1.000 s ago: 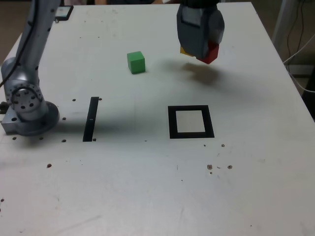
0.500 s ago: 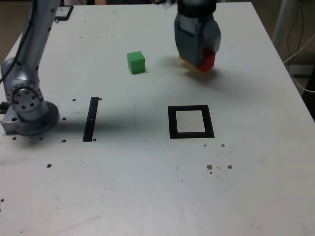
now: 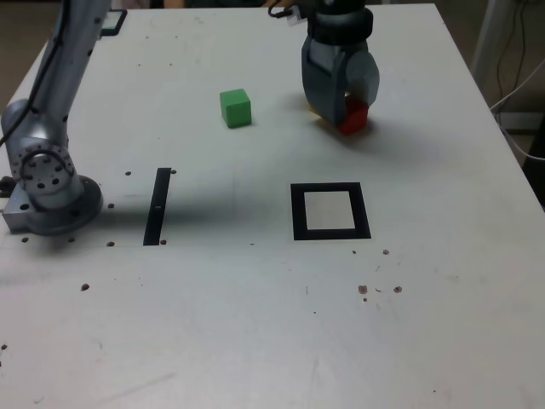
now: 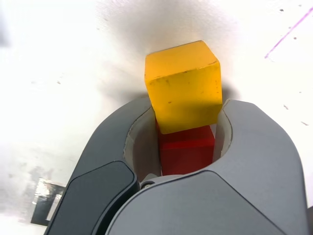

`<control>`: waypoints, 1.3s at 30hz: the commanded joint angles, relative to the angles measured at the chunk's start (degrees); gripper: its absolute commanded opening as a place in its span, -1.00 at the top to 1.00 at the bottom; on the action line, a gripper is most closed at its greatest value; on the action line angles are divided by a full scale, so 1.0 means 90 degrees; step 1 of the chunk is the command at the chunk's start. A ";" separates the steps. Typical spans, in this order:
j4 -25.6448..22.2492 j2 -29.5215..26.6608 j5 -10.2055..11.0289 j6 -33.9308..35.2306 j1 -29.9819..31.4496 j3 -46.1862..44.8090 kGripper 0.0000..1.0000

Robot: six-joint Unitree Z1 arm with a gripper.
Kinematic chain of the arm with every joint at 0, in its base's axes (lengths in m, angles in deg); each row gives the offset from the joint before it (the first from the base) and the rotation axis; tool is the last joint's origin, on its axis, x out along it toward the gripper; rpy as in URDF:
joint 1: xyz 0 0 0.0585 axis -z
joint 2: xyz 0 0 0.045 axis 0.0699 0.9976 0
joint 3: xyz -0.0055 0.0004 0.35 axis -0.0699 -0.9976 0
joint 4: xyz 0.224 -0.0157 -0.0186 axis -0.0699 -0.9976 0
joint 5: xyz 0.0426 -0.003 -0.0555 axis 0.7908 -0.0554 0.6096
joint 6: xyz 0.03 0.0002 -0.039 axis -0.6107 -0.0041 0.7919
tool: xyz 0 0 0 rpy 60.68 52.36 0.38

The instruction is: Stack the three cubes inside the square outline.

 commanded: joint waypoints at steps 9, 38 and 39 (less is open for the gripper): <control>0.0698 -0.0311 -0.0252 0.0164 0.0029 -0.0722 -0.83; -0.0026 -0.0078 -0.0067 0.1021 0.0526 -0.0265 -0.86; -0.0042 -0.0051 -0.0069 0.1026 0.0518 -0.0252 -0.82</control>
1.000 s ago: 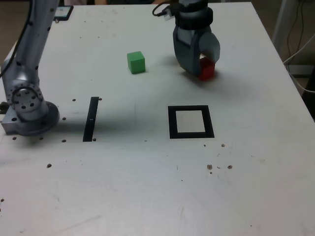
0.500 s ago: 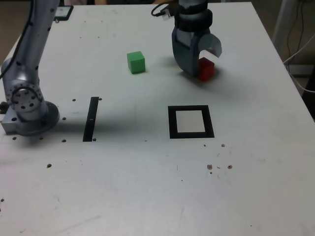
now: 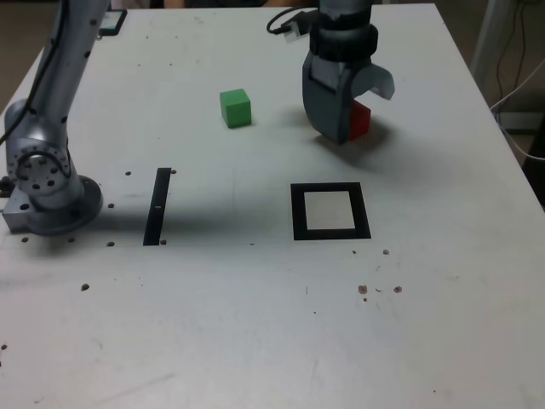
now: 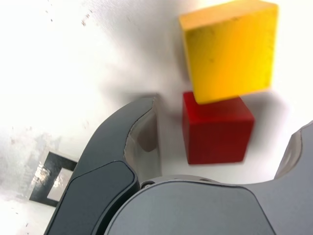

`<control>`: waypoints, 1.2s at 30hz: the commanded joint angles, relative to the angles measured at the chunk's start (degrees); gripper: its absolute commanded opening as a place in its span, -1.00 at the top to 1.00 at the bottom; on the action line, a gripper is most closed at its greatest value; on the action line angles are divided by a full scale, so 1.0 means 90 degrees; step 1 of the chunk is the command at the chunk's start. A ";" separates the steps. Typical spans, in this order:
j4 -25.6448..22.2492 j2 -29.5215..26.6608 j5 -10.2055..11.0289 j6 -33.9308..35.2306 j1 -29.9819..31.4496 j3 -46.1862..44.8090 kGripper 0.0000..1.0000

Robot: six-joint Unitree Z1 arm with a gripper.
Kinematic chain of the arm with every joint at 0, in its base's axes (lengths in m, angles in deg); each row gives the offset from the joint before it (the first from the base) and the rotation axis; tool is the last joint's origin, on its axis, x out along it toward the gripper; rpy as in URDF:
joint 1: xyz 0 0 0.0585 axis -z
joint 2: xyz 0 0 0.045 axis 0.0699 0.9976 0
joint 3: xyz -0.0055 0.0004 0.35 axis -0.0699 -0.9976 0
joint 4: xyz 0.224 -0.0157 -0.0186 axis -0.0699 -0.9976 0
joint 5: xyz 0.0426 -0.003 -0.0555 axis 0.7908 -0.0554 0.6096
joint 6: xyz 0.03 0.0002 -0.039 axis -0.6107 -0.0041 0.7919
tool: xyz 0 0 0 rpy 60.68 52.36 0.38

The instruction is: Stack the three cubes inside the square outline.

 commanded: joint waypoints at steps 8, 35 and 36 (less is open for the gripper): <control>-0.0195 0.0189 -0.0017 0.0042 -0.0097 0.0223 -0.53; 0.0268 -0.0059 0.0210 0.0066 -0.0054 0.0089 0.83; 0.0287 -0.0121 0.0263 0.0088 -0.0013 0.0028 0.85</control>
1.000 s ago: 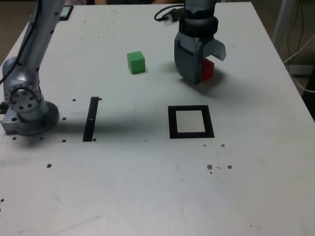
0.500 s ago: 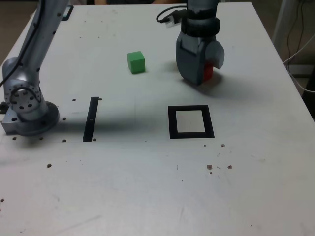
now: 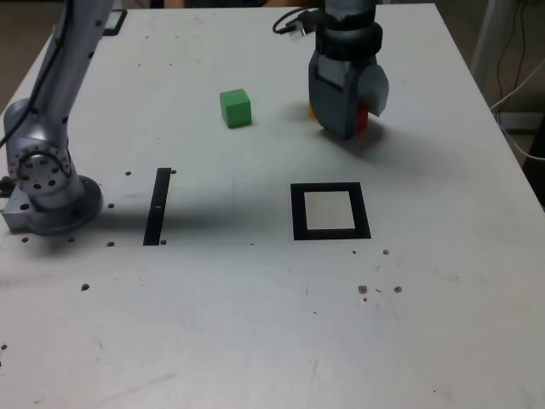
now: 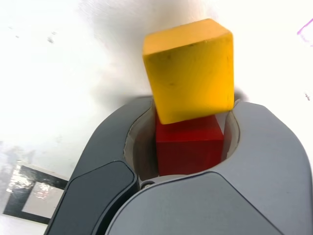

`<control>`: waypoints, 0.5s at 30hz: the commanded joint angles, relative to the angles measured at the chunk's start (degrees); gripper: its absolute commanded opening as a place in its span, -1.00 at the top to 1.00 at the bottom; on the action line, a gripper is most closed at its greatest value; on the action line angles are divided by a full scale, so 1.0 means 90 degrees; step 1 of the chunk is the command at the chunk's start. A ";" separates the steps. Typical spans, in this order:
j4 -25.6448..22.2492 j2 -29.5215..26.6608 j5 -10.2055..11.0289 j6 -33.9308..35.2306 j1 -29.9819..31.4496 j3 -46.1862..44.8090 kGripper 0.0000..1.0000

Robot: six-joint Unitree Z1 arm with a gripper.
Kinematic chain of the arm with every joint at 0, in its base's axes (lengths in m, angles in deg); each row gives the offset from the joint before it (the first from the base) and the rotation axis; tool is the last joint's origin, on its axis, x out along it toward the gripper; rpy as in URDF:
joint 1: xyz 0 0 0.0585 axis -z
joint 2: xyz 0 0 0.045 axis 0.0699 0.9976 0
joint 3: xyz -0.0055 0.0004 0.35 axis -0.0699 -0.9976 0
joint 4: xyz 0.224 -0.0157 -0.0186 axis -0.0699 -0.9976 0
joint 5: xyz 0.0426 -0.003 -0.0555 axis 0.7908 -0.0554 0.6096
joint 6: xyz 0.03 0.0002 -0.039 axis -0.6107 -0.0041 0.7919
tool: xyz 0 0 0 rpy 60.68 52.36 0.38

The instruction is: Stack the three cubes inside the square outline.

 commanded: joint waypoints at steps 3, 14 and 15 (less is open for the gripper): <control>0.0068 -0.0326 0.0213 0.0137 0.0231 -0.0232 0.89; 0.0074 -0.1061 0.0474 0.0057 0.1273 -0.0632 0.87; 0.0045 -0.1088 0.0454 -0.0039 0.1363 -0.0666 0.87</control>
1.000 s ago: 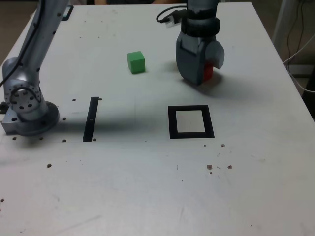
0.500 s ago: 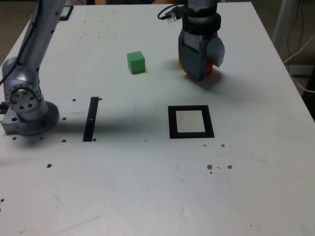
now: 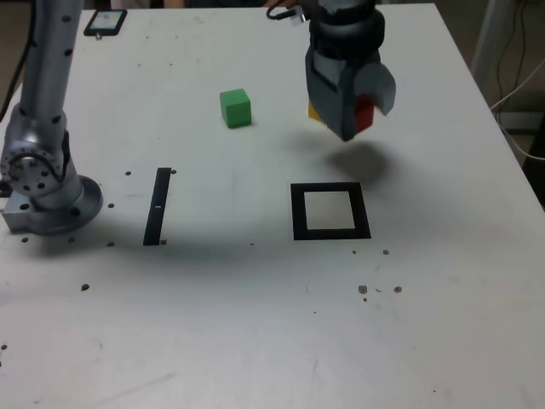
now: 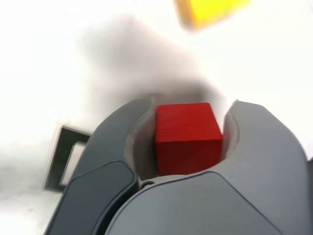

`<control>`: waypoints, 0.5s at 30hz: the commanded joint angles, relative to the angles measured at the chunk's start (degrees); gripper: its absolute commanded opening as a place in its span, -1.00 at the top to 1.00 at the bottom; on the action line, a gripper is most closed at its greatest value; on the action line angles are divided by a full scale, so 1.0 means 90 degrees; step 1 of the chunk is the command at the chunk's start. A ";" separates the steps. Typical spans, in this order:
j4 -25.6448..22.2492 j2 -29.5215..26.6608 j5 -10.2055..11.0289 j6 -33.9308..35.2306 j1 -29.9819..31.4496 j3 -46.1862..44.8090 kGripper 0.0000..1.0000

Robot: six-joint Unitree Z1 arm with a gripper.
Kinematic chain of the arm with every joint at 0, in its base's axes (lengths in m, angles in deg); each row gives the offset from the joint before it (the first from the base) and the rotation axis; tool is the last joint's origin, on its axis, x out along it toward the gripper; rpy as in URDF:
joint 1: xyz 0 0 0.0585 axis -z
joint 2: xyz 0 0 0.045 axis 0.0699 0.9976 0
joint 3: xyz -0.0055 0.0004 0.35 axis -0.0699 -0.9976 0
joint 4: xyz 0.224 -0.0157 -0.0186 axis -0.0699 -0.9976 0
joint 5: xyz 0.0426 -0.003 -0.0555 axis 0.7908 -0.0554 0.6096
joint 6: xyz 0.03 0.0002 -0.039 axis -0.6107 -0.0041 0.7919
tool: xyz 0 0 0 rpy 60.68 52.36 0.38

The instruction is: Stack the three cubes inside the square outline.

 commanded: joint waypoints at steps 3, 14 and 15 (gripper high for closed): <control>-0.0185 -0.0171 -0.0091 -0.0465 0.0340 -0.0190 0.86; -0.0942 -0.0224 -0.0026 -0.1284 0.1202 -0.0477 0.86; -0.0917 -0.0193 -0.0036 -0.1294 0.1249 -0.0503 0.86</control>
